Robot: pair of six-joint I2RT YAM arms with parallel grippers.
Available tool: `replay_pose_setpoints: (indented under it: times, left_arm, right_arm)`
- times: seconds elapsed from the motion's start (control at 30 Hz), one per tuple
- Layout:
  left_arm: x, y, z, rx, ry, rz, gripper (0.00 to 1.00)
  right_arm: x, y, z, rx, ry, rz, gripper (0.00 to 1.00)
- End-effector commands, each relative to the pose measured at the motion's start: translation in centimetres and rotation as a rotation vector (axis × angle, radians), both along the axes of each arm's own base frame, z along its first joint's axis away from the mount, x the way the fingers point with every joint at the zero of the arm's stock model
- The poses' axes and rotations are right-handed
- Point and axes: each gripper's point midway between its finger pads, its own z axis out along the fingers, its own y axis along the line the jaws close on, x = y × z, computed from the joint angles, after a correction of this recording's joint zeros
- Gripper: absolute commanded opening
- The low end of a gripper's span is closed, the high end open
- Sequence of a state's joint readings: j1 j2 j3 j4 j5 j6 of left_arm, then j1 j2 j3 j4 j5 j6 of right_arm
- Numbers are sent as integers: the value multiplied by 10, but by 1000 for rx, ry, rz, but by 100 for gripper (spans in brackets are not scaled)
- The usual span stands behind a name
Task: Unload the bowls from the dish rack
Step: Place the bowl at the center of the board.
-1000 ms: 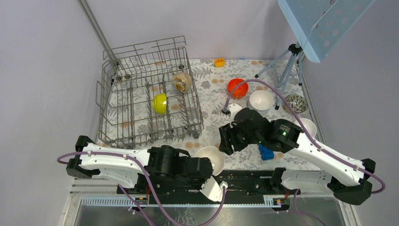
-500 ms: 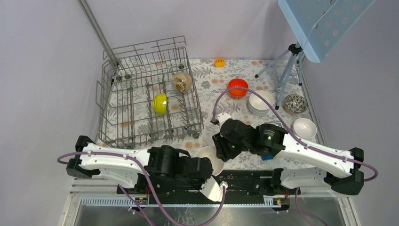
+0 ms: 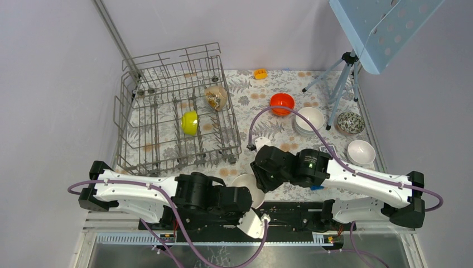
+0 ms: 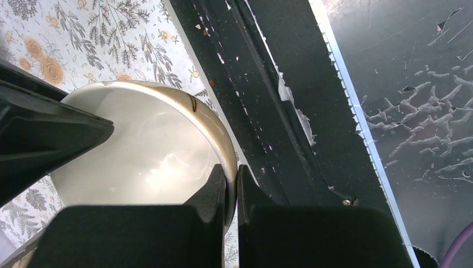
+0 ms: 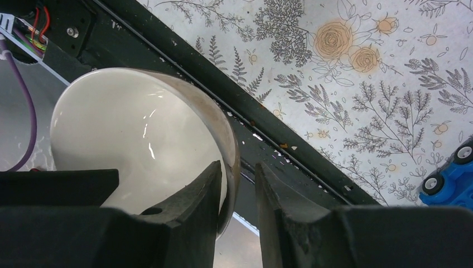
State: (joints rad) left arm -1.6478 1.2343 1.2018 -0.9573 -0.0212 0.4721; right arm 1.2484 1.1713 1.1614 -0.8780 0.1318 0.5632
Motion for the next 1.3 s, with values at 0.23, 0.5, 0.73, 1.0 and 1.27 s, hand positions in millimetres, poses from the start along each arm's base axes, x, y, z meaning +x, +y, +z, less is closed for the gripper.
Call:
replay_pose_setpoints:
  times: [0.23, 0.5, 0.73, 1.0, 1.27]
  left_arm:
    - [0, -17, 20, -95, -1, 12, 0]
    - [15, -23, 29, -144, -24, 154, 57]
    - [36, -24, 74, -294, -40, 358, 99]
    - [51, -20, 123, -516, 126, 712, 99]
    - [78, -28, 162, -977, 533, 1187, 99]
  right_arm:
    - [2, 6, -6, 10, -16, -23, 17]
    - [10, -1, -3, 18, -54, -83, 0]
    - [22, -12, 5, 46, -122, -169, 0]
    - [45, -41, 7, 82, -243, -344, 0]
    - [53, -51, 7, 154, -270, -451, 0]
